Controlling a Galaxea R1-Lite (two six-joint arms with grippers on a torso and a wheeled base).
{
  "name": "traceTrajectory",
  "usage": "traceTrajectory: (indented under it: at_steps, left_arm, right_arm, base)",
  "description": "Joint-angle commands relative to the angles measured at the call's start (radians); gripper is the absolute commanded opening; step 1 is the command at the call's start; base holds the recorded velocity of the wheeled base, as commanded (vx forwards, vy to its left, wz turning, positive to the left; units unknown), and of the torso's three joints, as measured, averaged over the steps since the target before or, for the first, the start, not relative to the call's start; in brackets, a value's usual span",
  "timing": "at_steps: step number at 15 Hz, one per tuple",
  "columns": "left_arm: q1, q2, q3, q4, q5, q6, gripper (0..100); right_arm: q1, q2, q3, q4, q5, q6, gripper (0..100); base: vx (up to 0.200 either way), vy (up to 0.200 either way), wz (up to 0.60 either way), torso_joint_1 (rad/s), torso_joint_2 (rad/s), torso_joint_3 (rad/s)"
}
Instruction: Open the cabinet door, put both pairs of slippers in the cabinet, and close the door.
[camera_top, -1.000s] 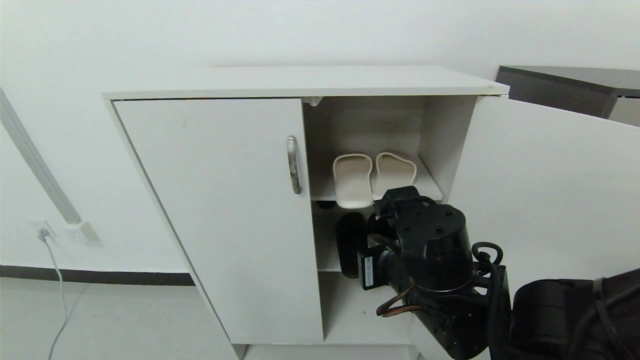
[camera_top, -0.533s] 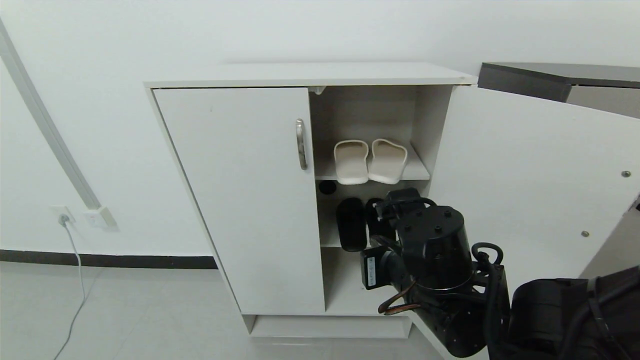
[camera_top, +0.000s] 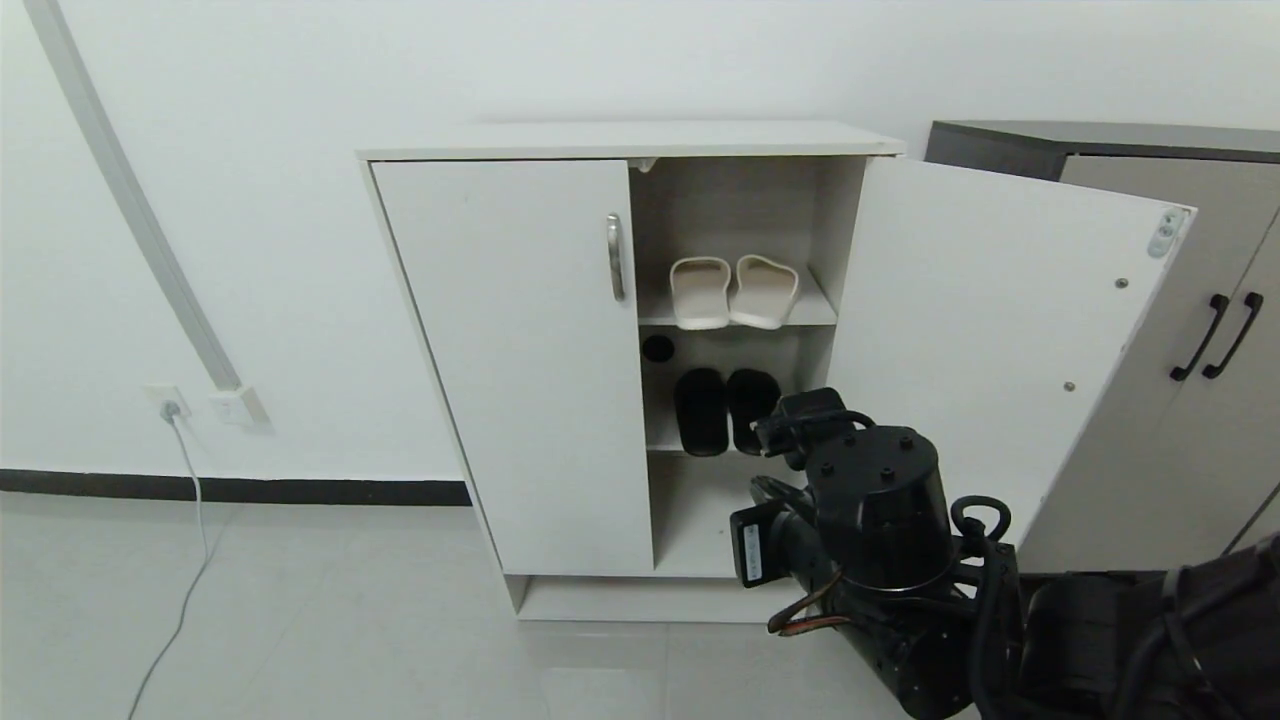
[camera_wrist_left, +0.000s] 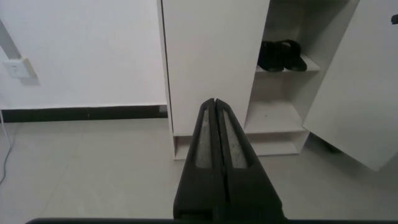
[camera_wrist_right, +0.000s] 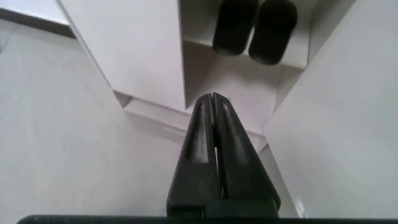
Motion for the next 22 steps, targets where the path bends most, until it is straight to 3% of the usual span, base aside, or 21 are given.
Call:
traceTrajectory:
  at_steps: [1,19,22]
  left_arm:
    - [0.001,0.001,0.0,-0.001,0.0,0.0,0]
    - [0.001,0.001,0.0,-0.001,0.0,-0.001,0]
    - [0.001,0.001,0.0,-0.001,0.0,-0.001,0]
  right_arm:
    - [0.0,0.006,0.007,-0.003,0.003,-0.004,0]
    - [0.0,0.012,0.029,-0.026,0.013,-0.018,0]
    - [0.0,0.013,0.029,-0.026,0.013,-0.018,0]
  base:
    - [0.0,0.0,0.0,0.0,0.0,0.0]
    - [0.0,0.0,0.0,0.0,0.0,0.0]
    - [0.0,0.0,0.0,0.017,-0.17,-0.26]
